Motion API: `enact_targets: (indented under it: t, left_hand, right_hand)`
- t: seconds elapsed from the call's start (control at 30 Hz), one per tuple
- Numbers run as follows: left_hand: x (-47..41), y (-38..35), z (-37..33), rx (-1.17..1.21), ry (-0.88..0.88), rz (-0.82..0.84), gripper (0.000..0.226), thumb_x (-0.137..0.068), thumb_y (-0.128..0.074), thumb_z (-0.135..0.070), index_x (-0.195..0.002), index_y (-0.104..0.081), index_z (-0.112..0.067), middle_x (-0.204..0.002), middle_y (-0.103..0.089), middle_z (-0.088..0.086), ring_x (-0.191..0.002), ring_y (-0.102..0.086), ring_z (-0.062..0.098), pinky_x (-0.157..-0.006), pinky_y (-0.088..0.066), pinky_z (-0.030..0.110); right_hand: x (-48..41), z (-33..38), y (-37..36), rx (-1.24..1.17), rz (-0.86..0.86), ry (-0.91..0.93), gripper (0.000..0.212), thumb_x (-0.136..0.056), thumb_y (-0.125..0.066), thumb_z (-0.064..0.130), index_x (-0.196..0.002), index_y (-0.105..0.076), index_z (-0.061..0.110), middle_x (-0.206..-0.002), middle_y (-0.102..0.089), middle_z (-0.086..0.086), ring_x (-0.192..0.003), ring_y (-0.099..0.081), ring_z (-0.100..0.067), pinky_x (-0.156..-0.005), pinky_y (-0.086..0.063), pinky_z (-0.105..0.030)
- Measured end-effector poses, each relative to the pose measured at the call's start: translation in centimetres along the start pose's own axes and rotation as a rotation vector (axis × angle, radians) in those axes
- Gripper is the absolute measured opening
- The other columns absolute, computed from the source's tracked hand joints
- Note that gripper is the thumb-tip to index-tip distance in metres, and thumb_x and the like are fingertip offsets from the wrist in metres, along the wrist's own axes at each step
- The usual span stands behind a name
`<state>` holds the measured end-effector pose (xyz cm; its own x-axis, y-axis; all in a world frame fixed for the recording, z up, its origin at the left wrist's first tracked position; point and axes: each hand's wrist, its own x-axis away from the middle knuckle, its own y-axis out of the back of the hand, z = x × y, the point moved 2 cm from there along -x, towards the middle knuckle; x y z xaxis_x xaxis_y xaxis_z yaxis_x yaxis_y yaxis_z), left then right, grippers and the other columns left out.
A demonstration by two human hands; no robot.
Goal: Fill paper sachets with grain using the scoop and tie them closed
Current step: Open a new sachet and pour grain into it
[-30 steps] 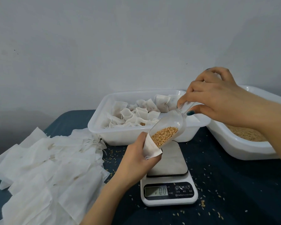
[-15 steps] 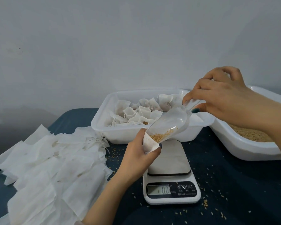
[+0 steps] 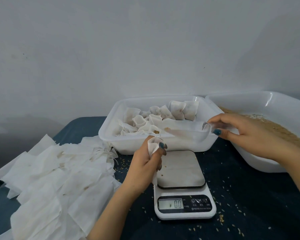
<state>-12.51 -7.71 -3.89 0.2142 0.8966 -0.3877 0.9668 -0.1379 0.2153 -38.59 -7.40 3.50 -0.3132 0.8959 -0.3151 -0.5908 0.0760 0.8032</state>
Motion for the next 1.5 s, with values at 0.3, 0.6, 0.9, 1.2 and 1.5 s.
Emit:
enact_targets:
  t: [0.3, 0.6, 0.9, 1.2, 1.5]
  left_hand:
    - [-0.4, 1.3, 0.3, -0.376, -0.111, -0.158, 0.034, -0.102, -0.041, -0.036, -0.093, -0.072, -0.024, -0.112, -0.043, -0.008, -0.105, -0.038, -0.004, -0.088, -0.03, 0.002]
    - [-1.0, 1.4, 0.5, 0.021, -0.041, -0.18, 0.026, -0.097, -0.051, -0.031, -0.102, -0.075, -0.024, -0.106, -0.072, -0.003, -0.102, -0.067, 0.014, -0.086, -0.054, 0.032]
    - [-1.1, -1.0, 1.2, 0.195, 0.052, -0.028, 0.026, -0.1, -0.05, -0.02, -0.105, -0.074, -0.013, -0.103, -0.076, -0.002, -0.102, -0.07, 0.013, -0.084, -0.055, 0.022]
    - [-1.2, -1.6, 2.3, 0.284, 0.102, 0.049, 0.03, -0.104, -0.044, -0.017, -0.103, -0.071, -0.003, -0.105, -0.074, 0.011, -0.103, -0.07, 0.022, -0.09, -0.054, 0.028]
    - [-0.4, -0.8, 2.6, -0.218, -0.002, -0.09, 0.009, -0.101, -0.054, -0.02, -0.1, -0.062, -0.024, -0.095, -0.067, -0.013, -0.085, -0.06, 0.001, -0.072, -0.045, 0.014]
  right_hand:
    - [-0.9, -4.1, 0.6, -0.095, -0.291, -0.246, 0.021, -0.098, -0.054, 0.031, -0.116, -0.06, 0.022, -0.103, -0.064, 0.012, -0.091, -0.063, -0.01, -0.082, -0.05, -0.033]
    - [-0.8, -11.2, 2.2, 0.188, -0.351, -0.644, 0.034, -0.104, -0.043, 0.019, -0.084, -0.058, -0.004, -0.071, -0.06, -0.02, -0.064, -0.055, -0.032, -0.057, -0.036, -0.033]
    - [-1.2, -12.2, 0.9, 0.558, 0.127, -0.832, 0.037, -0.103, -0.044, 0.023, -0.07, -0.051, 0.007, -0.072, -0.052, -0.008, -0.065, -0.047, -0.02, -0.058, -0.034, -0.031]
    - [-1.2, -0.2, -3.9, 0.268, -0.306, -0.136, 0.009, -0.095, -0.052, 0.028, -0.097, -0.061, 0.025, -0.092, -0.059, 0.007, -0.086, -0.053, -0.014, -0.072, -0.045, -0.035]
    - [0.6, -1.4, -11.0, 0.19, -0.247, -0.199, 0.019, -0.094, -0.057, 0.04, -0.078, -0.05, 0.033, -0.064, -0.051, 0.011, -0.064, -0.048, -0.002, -0.051, -0.027, -0.023]
